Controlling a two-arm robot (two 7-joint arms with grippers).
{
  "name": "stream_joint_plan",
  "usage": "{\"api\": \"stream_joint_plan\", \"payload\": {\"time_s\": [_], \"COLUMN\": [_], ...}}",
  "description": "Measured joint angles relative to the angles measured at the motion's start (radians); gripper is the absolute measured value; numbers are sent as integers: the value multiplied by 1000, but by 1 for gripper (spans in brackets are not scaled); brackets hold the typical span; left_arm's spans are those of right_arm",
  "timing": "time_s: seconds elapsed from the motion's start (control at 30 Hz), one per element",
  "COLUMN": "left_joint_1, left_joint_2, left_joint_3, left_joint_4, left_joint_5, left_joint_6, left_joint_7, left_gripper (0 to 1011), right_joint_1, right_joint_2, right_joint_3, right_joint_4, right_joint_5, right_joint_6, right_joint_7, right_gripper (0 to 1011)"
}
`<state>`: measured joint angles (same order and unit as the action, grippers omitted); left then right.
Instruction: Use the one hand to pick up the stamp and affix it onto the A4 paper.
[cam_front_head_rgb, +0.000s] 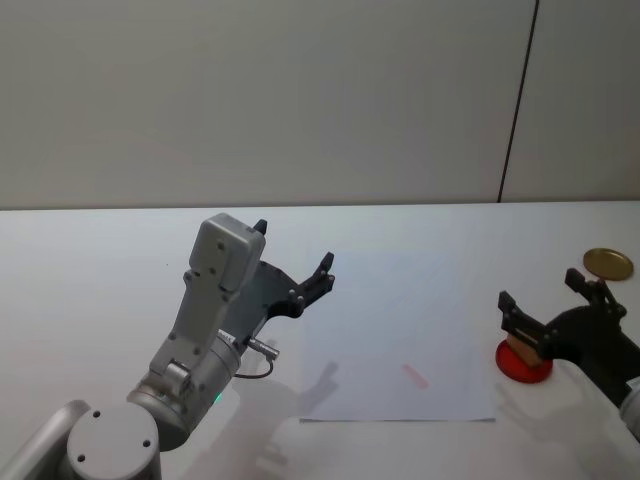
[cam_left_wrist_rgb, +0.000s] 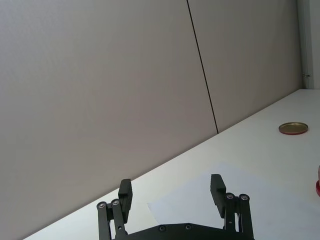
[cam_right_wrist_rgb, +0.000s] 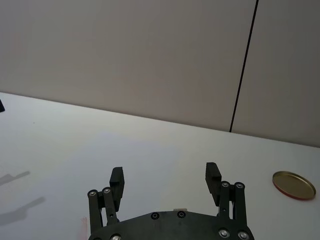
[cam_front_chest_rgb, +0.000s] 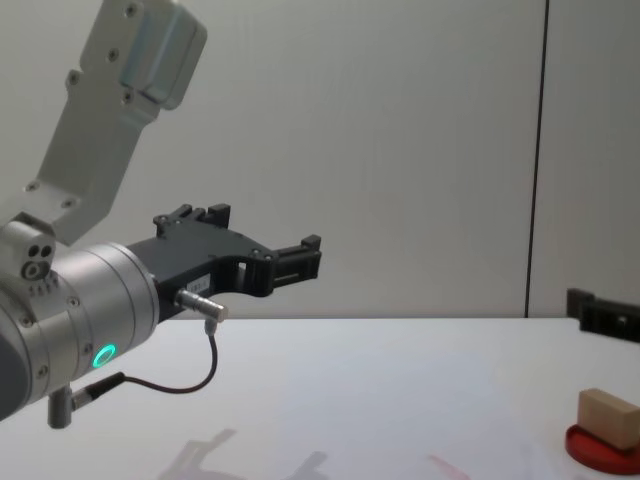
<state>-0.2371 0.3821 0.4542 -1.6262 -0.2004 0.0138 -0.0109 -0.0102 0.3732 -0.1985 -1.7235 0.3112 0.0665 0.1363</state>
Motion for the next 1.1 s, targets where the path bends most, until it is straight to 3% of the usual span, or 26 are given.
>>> {"api": "stream_joint_plan", "payload": {"time_s": [0.53, 1.1], "left_joint_1": [0, 0], "left_joint_2": [0, 0], "left_joint_3": [0, 0], "left_joint_4": [0, 0], "left_joint_5": [0, 0], "left_joint_6": [0, 0], "left_joint_7": [0, 0], "left_gripper": [993, 993], "right_joint_1": [-5, 35], "right_joint_2": [26, -3], "right_joint_3": [17, 3], "right_joint_4": [76, 169], "right_joint_5": [41, 37], "right_joint_6": [36, 47], "right_joint_7": [76, 99], "right_gripper": [1001, 1001]}}
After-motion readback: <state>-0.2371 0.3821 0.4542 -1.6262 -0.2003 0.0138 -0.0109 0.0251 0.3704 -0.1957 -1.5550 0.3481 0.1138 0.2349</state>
